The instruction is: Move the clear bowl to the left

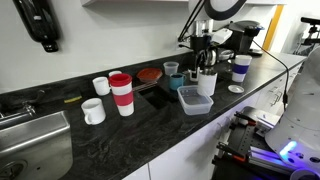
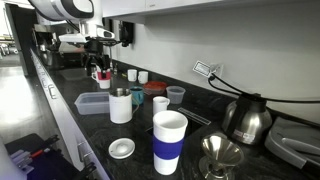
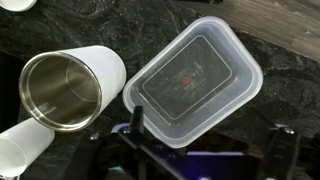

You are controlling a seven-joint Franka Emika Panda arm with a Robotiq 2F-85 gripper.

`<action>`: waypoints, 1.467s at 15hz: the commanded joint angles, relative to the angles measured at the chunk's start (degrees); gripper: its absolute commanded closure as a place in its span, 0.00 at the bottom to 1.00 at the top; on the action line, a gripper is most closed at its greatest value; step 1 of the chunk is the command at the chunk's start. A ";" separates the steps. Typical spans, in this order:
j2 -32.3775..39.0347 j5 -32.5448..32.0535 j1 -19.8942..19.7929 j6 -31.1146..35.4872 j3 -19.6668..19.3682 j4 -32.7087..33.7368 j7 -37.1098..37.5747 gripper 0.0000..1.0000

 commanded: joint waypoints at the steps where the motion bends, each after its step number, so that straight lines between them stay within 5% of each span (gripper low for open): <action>1: 0.02 -0.19 0.42 -0.10 -0.40 0.06 0.16 0.00; 14: 15.72 -7.66 0.59 10.49 -1.35 5.16 -14.66 0.00; 22: 18.58 -7.80 0.39 10.47 -1.70 6.99 -13.60 0.00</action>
